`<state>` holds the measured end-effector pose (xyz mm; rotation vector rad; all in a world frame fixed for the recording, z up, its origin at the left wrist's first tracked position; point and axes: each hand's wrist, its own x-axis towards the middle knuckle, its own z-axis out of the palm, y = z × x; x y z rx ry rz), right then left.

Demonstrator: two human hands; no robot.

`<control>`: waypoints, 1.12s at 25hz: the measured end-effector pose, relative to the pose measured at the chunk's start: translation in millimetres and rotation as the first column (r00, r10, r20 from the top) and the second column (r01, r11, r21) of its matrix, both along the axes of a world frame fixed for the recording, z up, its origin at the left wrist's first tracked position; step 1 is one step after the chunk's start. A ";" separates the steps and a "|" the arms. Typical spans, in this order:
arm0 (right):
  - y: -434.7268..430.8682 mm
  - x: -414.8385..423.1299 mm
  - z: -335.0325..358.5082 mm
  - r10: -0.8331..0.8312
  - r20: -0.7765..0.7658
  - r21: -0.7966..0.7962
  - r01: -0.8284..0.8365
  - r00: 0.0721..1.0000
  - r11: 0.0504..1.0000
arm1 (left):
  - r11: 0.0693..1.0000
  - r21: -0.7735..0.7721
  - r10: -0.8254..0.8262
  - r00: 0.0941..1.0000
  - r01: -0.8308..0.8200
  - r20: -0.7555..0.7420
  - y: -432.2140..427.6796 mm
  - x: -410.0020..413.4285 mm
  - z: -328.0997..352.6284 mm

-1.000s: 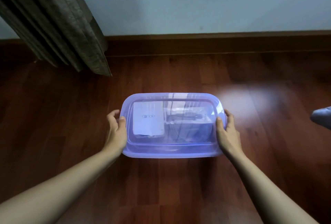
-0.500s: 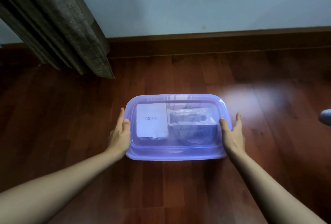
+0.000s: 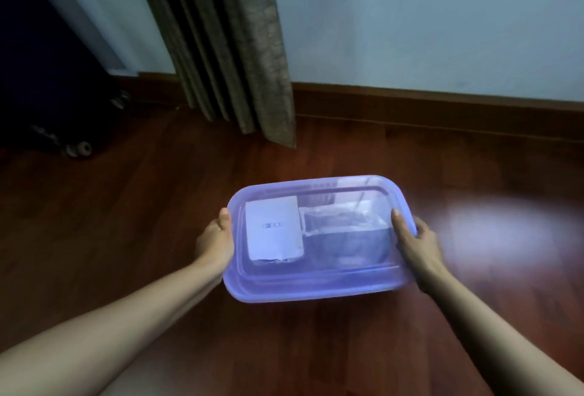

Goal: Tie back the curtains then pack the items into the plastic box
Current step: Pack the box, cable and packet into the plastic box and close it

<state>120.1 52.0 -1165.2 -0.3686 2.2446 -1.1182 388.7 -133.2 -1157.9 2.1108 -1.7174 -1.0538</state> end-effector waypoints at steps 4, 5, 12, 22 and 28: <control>-76.5 49.6 7.2 0.193 0.152 -0.088 -0.182 0.969 0.979 | 0.994 0.002 0.110 0.993 -0.110 0.048 -65.8 67.8 20.1; -95.8 65.9 8.9 0.239 0.261 -0.132 -0.211 0.935 0.969 | 0.991 0.002 0.135 0.990 -0.135 0.042 -82.9 88.1 20.9; -207.8 149.5 50.8 0.413 0.307 -0.159 -0.381 0.858 0.911 | 0.950 0.139 0.306 0.926 -0.280 -0.220 -154.8 204.3 80.2; -306.9 206.4 43.1 0.405 0.296 -0.157 -0.374 0.865 0.914 | 0.805 0.513 0.576 0.599 -0.298 -0.556 -189.1 252.9 71.8; -360.6 210.2 11.7 0.420 0.515 -0.201 -0.372 0.747 0.906 | 0.754 0.476 0.655 0.564 -0.452 -0.502 -221.0 254.1 36.2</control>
